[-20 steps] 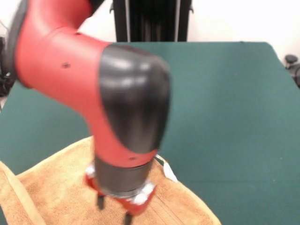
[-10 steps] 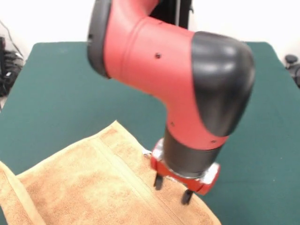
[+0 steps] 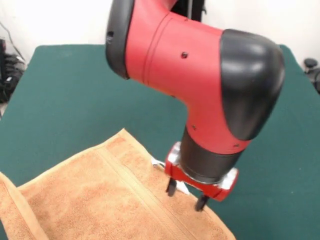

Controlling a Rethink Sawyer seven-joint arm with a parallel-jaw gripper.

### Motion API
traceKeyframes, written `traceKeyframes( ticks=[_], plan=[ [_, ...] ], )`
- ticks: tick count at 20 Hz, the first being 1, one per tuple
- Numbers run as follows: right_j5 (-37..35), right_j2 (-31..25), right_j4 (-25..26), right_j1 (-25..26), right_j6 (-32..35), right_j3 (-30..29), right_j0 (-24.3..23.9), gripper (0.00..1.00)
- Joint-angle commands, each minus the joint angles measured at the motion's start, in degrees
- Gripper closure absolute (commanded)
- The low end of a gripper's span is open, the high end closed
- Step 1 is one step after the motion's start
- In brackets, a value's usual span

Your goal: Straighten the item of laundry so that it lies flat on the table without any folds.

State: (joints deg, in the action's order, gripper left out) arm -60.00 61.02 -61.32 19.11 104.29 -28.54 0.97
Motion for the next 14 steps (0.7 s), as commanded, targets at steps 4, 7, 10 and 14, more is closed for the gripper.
traceKeyframes(
  ticks=[4, 7, 10, 14],
  plan=[
    [2.5, -6.7, 2.8, 2.2, 16.7, -3.8, -2.2, 0.00],
    [2.4, -8.8, 1.9, -0.1, 17.2, -5.0, -2.1, 0.00],
    [3.7, -11.9, 0.6, -1.9, 16.7, -6.0, -2.2, 0.00],
    [5.1, -15.1, 0.0, -4.5, 16.6, -7.3, -2.7, 0.00]
  ],
)
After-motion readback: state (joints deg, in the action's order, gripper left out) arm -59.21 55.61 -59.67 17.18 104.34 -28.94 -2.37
